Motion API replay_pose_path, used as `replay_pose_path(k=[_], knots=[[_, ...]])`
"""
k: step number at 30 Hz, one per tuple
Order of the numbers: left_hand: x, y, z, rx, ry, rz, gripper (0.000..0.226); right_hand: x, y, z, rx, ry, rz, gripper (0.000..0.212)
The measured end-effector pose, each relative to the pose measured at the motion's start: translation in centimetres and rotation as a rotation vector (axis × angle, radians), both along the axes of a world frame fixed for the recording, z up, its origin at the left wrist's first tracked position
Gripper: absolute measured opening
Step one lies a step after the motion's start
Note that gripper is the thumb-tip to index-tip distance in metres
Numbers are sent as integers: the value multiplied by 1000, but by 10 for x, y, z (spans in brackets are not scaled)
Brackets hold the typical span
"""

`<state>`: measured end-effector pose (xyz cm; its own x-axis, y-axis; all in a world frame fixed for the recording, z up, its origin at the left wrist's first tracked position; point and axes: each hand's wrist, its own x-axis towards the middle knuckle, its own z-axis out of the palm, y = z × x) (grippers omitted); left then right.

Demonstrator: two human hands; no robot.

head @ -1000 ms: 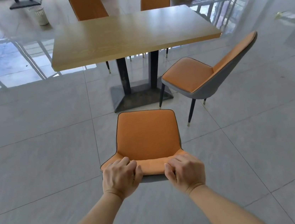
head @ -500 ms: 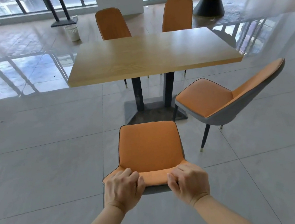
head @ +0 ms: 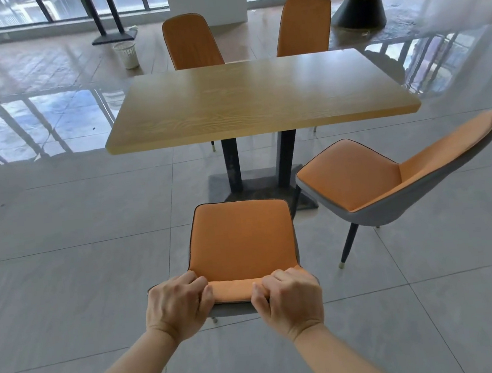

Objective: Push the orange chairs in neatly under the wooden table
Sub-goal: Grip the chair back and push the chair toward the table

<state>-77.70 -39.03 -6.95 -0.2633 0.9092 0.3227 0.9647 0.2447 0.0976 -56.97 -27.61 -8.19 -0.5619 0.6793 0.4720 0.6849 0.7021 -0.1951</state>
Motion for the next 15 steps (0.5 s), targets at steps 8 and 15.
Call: replay_pose_path(k=[8, 15], knots=[[-58, 40, 4, 7, 37, -49, 41, -55, 29, 0, -21, -9, -44, 46], [-103, 76, 3, -5, 11, -51, 39, -98, 58, 2, 0, -10, -81, 47]])
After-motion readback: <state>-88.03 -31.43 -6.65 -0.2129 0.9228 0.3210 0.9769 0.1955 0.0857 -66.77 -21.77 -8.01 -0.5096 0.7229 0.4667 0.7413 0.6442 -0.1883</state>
